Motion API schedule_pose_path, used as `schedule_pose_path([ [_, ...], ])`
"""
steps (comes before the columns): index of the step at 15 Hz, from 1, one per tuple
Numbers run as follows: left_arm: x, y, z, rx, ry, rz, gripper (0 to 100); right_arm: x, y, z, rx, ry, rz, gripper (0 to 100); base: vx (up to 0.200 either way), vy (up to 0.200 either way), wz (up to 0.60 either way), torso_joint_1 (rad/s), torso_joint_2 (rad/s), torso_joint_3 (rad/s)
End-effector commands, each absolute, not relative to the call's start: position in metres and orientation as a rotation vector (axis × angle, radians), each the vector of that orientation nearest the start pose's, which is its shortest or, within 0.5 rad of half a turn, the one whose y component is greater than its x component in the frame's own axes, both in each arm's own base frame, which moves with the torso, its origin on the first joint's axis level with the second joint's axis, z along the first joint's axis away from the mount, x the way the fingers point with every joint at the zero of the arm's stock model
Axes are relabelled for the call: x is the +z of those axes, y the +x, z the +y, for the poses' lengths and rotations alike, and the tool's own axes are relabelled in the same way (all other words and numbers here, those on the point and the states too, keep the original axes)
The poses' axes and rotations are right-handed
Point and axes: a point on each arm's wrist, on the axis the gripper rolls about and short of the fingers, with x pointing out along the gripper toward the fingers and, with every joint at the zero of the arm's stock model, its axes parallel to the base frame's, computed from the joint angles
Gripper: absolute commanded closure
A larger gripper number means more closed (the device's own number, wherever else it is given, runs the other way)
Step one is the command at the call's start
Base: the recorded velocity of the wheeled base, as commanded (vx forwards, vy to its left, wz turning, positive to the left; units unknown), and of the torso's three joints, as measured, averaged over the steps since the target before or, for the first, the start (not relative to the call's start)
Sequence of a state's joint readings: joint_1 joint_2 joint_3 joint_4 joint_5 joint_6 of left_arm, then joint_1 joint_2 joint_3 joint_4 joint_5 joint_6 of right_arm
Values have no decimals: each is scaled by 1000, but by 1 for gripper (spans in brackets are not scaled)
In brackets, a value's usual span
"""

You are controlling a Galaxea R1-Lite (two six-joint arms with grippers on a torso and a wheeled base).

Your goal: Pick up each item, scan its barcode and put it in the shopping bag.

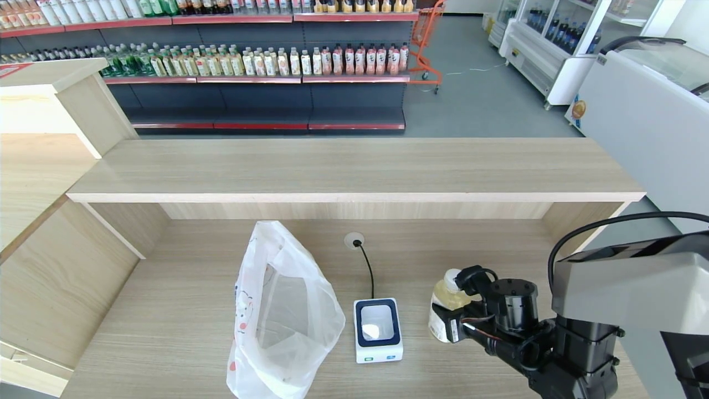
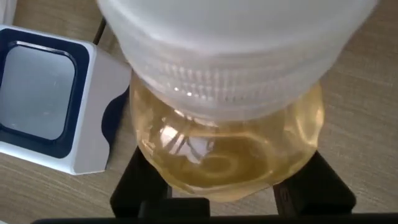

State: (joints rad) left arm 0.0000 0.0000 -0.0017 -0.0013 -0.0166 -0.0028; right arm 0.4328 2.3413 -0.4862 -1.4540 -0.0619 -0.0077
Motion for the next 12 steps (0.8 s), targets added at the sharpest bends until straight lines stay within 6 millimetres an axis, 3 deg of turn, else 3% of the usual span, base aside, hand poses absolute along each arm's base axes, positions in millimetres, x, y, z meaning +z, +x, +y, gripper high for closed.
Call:
schedule_pose_path([
  [1, 76, -23, 0, -17, -3, -3, 0, -8, 301, 138, 370, -107, 361, 100, 0, 0, 0, 0, 0, 0],
  [9, 76, -23, 0, -17, -3, -3, 0, -3, 295, 139, 397, -127, 335, 100, 0, 0, 0, 0, 0, 0],
  [12, 76, -23, 0, -17, -3, -3, 0, 52, 297, 124, 520, 11, 227, 100, 0, 0, 0, 0, 0, 0],
])
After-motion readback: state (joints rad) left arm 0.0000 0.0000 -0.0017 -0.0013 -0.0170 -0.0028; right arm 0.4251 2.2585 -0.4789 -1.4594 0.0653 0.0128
